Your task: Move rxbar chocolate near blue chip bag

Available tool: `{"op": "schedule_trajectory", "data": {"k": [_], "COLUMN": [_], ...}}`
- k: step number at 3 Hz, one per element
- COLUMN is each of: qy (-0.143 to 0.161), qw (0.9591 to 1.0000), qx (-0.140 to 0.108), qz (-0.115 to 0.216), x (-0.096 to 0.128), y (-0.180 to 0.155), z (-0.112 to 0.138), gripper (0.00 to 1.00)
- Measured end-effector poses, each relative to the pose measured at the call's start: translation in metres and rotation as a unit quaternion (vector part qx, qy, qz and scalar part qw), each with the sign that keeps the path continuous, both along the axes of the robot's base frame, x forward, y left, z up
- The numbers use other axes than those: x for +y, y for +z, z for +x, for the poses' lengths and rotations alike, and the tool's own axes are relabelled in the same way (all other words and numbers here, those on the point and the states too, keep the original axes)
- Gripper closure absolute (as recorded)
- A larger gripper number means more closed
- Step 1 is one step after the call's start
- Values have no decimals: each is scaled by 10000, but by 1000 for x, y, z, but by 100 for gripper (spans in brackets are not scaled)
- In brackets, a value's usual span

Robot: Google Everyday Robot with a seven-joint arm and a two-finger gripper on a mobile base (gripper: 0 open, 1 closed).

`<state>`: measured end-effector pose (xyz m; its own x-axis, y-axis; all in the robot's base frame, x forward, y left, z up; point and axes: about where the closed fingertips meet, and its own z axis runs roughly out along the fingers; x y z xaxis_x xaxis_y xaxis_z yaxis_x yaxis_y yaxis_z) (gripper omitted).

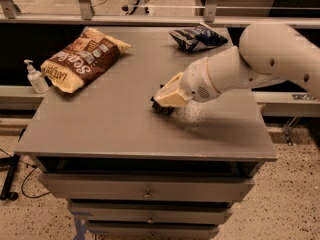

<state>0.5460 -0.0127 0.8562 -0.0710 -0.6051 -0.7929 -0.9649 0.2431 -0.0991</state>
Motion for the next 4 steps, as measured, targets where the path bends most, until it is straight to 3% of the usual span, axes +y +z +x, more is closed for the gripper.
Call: {"op": "schedule_trajectory", "data": {"k": [2, 3, 4], "qy": [-109, -31, -78], "qw": [9971, 9972, 9951], "qx": [-277, -250, -565], "qz": [-695, -701, -805], "x": [-39, -34, -54], "y": [35, 34, 33], "z": [12, 3, 14], "gripper": [100, 100, 100]}}
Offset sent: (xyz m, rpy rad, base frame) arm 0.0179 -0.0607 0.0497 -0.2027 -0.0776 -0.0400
